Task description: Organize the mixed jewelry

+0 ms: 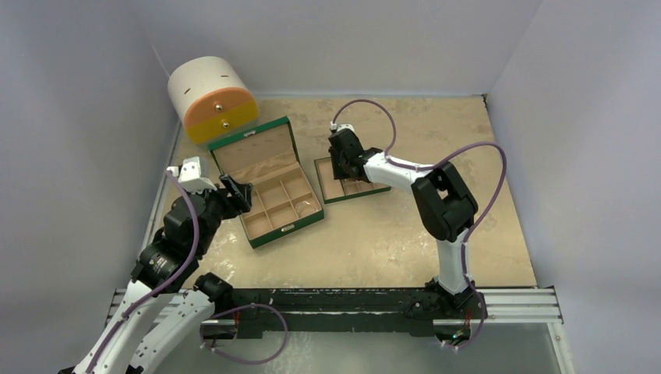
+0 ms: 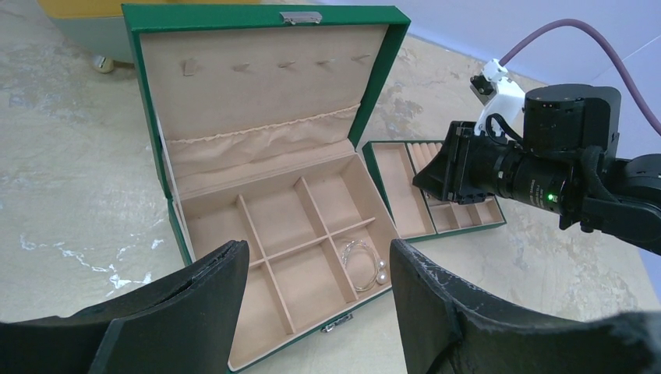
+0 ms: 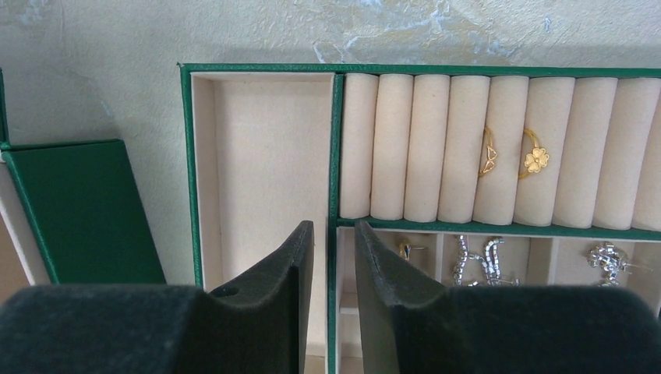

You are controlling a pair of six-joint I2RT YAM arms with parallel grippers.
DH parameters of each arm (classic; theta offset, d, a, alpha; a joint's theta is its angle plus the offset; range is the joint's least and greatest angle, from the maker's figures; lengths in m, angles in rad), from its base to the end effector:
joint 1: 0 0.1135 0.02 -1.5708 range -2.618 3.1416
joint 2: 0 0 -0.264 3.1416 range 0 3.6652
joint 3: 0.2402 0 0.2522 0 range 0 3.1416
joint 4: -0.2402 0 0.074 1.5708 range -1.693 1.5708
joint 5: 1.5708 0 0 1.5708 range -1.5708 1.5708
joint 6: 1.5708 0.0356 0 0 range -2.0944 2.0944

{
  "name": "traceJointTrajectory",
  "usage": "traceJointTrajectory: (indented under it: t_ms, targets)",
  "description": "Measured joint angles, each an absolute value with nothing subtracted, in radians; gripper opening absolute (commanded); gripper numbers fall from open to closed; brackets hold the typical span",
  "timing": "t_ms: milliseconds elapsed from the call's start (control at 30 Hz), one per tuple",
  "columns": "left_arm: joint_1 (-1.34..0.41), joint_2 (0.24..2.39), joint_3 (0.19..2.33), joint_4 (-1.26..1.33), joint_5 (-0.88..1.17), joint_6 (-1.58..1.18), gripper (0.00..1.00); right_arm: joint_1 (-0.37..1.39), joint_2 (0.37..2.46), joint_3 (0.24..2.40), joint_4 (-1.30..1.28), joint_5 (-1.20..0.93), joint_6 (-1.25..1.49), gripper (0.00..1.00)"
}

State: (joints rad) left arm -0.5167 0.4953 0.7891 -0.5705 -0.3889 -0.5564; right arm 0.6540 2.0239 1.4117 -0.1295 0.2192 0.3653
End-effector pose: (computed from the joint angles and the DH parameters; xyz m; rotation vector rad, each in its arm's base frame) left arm 0.1003 -0.0415 0.3381 -0.3076 1.8187 -0.3958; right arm 0.3624 0.2680 0.1857 -0.2209 2.2955 0.2732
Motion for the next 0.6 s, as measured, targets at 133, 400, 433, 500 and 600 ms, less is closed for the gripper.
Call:
traceJointTrajectory:
  t_ms: [133,400,433,500,600]
  targets:
    - [-0.51,0.495,0.789,-0.57,-0.381,-0.556,0.66,0.654,2.011,1.396,-0.128,0.218,0.365,0.28]
    - [-0.503,0.495,0.789,-0.57,-0.367,-0.556,0.66,0.654,1.94,1.363,-0.123,0.218,0.366,0.28]
    - [-0.502,0.495,0.789,-0.57,-0.366,-0.556,0.66,0.655,1.936,1.363,-0.118,0.218,0.366,0.27]
    - [-0.498,0.495,0.789,-0.57,-0.365,-0.556,0.66,0.656,1.936,1.363,-0.113,0.218,0.367,0.27]
    - [-0.497,0.495,0.789,-0.57,-0.363,-0.556,0.66,0.656,1.942,1.363,-0.114,0.218,0.371,0.27]
